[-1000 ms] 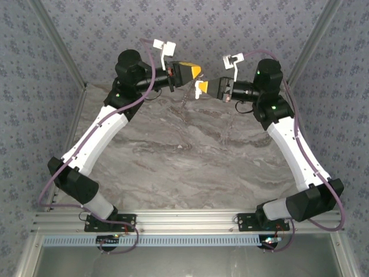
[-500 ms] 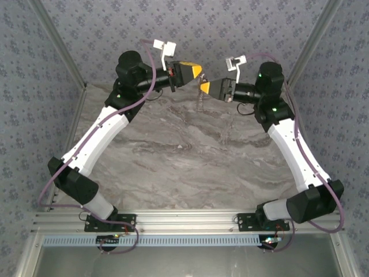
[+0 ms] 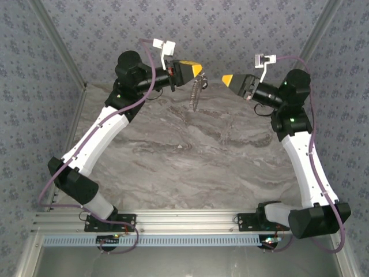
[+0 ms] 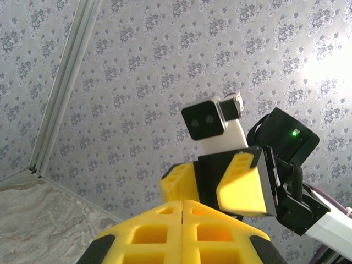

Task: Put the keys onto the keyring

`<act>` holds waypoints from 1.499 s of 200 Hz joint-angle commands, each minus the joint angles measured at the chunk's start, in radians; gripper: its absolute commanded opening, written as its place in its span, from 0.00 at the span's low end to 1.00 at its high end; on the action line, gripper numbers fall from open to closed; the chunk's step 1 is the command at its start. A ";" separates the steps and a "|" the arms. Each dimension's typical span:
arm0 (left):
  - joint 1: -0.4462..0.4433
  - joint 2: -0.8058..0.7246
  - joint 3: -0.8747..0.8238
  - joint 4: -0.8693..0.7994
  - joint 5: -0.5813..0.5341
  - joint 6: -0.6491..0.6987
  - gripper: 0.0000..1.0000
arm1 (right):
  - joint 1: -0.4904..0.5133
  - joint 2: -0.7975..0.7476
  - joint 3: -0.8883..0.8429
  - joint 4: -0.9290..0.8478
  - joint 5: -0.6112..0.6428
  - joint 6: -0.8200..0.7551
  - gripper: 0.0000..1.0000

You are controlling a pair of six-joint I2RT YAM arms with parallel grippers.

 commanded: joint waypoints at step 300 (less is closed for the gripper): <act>0.003 -0.030 -0.046 0.150 -0.086 -0.103 0.09 | 0.159 0.166 0.168 0.108 0.100 0.028 0.00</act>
